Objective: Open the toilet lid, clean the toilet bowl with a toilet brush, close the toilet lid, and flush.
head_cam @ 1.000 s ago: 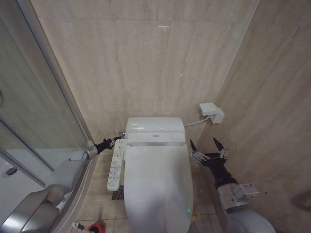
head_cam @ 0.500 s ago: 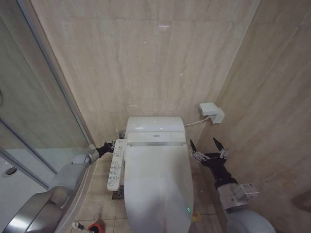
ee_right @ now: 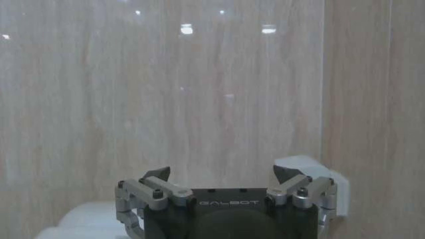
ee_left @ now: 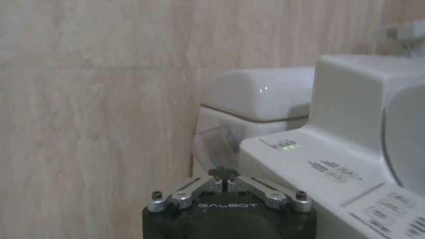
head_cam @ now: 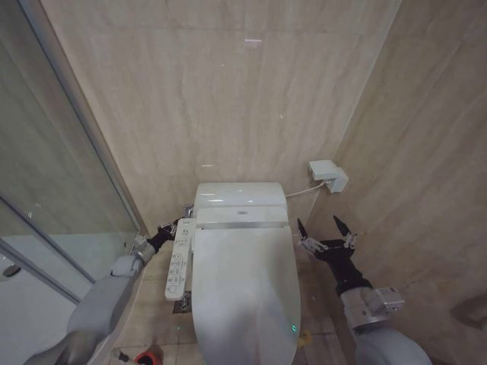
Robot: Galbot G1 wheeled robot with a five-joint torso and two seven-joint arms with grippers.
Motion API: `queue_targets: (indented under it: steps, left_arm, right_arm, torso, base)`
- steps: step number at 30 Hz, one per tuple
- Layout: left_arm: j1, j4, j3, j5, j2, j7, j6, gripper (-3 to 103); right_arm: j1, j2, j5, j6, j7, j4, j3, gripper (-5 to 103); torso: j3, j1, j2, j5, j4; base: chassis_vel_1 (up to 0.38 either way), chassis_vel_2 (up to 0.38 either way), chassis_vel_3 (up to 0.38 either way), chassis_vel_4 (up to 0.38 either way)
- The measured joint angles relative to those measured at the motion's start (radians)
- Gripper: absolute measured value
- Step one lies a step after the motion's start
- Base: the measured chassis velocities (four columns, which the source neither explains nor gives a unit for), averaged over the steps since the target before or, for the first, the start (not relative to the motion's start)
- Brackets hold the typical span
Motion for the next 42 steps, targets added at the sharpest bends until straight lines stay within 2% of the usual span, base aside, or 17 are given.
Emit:
queue_targets:
  steps: [1, 2, 3, 5, 7, 9, 12, 15, 16, 19, 20, 22, 24, 27, 32, 35, 42]
  left_arm:
    - [0.0, 0.0, 0.0, 0.0, 0.0, 0.0, 0.0, 0]
    - [0.044, -0.085, -0.018, -0.025, 0.013, -0.003, 0.01, 0]
    - [0.076, -0.14, -0.03, -0.042, 0.024, -0.008, 0.014, 0]
    - [0.15, -0.232, -0.055, -0.066, 0.044, -0.027, 0.031, 0]
    - [0.192, -0.281, -0.066, -0.074, 0.051, -0.036, 0.036, 0]
    - [0.251, -0.355, -0.088, -0.08, 0.064, -0.055, 0.032, 0]
    - [0.28, -0.383, -0.094, -0.078, 0.064, -0.076, 0.021, 0]
    - [0.326, -0.44, -0.116, -0.055, 0.042, -0.161, -0.009, 0]
    - [0.326, -0.44, -0.116, -0.055, 0.042, -0.161, -0.009, 0]
    - [0.374, -0.52, -0.135, -0.009, 0.007, -0.316, -0.02, 0]
    - [0.374, -0.52, -0.135, -0.009, 0.007, -0.316, -0.02, 0]
    - [0.417, -0.607, -0.153, 0.032, -0.023, -0.462, -0.014, 0]
    - [0.435, -0.643, -0.159, 0.044, -0.03, -0.502, -0.004, 0]
    - [0.526, -0.767, -0.194, 0.079, -0.04, -0.607, 0.059, 0]
    - [0.629, -0.862, -0.236, 0.09, -0.034, -0.658, 0.099, 0]
    - [0.765, -0.992, -0.321, 0.104, -0.036, -0.684, 0.116, 0]
    - [0.948, -1.164, -0.46, 0.155, -0.085, -0.705, 0.179, -3]
  right_arm:
    - [0.0, 0.0, 0.0, 0.0, 0.0, 0.0, 0.0, 100]
    - [0.001, -0.002, 0.0, -0.001, -0.001, -0.001, -0.001, 100]
    - [0.001, 0.001, 0.0, 0.001, 0.0, 0.0, 0.0, 100]
    - [0.001, 0.0, 0.0, 0.0, 0.0, 0.0, 0.0, 100]
    - [0.0, 0.0, 0.0, 0.0, 0.0, 0.0, 0.0, 100]
    - [0.0, 0.0, 0.0, 0.0, 0.0, 0.0, 0.0, 100]
    - [0.0, 0.0, 0.0, 0.0, 0.0, 0.0, 0.0, 100]
    - [0.0, 0.0, 0.0, 0.0, 0.0, 0.0, 0.0, 100]
    - [0.0, 0.0, 0.0, 0.0, 0.0, 0.0, 0.0, 100]
    - [0.0, 0.0, 0.0, 0.0, 0.0, 0.0, 0.0, 100]
    - [0.0, 0.0, 0.0, 0.0, 0.0, 0.0, 0.0, 100]
    - [0.0, 0.0, 0.0, 0.0, 0.0, 0.0, 0.0, 100]
    - [0.0, 0.0, 0.0, 0.0, 0.0, 0.0, 0.0, 100]
    - [0.0, 0.0, 0.0, 0.0, 0.0, 0.0, 0.0, 100]
    - [0.0, 0.0, 0.0, 0.0, 0.0, 0.0, 0.0, 100]
    - [0.0, 0.0, 0.0, 0.0, 0.0, 0.0, 0.0, 100]
    - [0.0, 0.0, 0.0, 0.0, 0.0, 0.0, 0.0, 100]
  torso:
    - [0.0, 0.0, 0.0, 0.0, 0.0]
    - [0.0, 0.0, 0.0, 0.0012, 0.0039]
    - [-0.002, -0.001, 0.001, 0.005, -0.0012]
    - [-0.001, -0.002, 0.001, 0.0022, 0.001]
    - [-0.001, -0.001, 0.001, 0.0009, 0.0014]
    - [-0.001, -0.002, 0.001, 0.003, 0.0009]
    - [-0.001, -0.001, 0.001, 0.0019, 0.0015]
    - [-0.001, -0.001, 0.001, 0.0027, 0.0012]
    - [-0.001, -0.001, 0.001, 0.0027, 0.0012]
    - [-0.001, -0.001, 0.001, 0.002, 0.0009]
    - [-0.001, -0.001, 0.001, 0.002, 0.0009]
    - [-0.001, -0.001, 0.001, 0.002, 0.0011]
    - [-0.001, -0.001, 0.001, 0.002, 0.0011]
    - [-0.001, -0.001, 0.001, 0.0021, 0.0009]
    - [-0.001, -0.001, 0.001, 0.002, 0.0014]
    - [-0.001, -0.001, 0.001, 0.002, 0.0013]
    - [-0.001, -0.001, 0.001, 0.0022, 0.0011]
  base:
    - [-0.054, 0.008, -0.023, -0.045]
    - [0.0, 0.0, 0.0, 0.0]
    - [0.003, 0.078, 0.066, -0.012]
    - [-0.003, 0.039, 0.033, -0.007]
    - [0.0, 0.0, 0.0, 0.0]
    - [0.0, 0.0, 0.0, 0.0]
    - [0.0, 0.0, 0.0, 0.0]
    - [0.0, 0.0, 0.0, 0.0]
    - [0.0, 0.0, 0.0, 0.0]
    - [0.0, 0.0, 0.0, 0.0]
    - [0.0, 0.0, 0.0, 0.0]
    - [0.0, 0.0, 0.0, 0.0]
    - [0.0, 0.0, 0.0, 0.0]
    - [0.0, 0.0, 0.0, 0.0]
    - [0.0, 0.0, 0.0, 0.0]
    - [0.0, 0.0, 0.0, 0.0]
    - [0.0, 0.0, 0.0, 0.0]
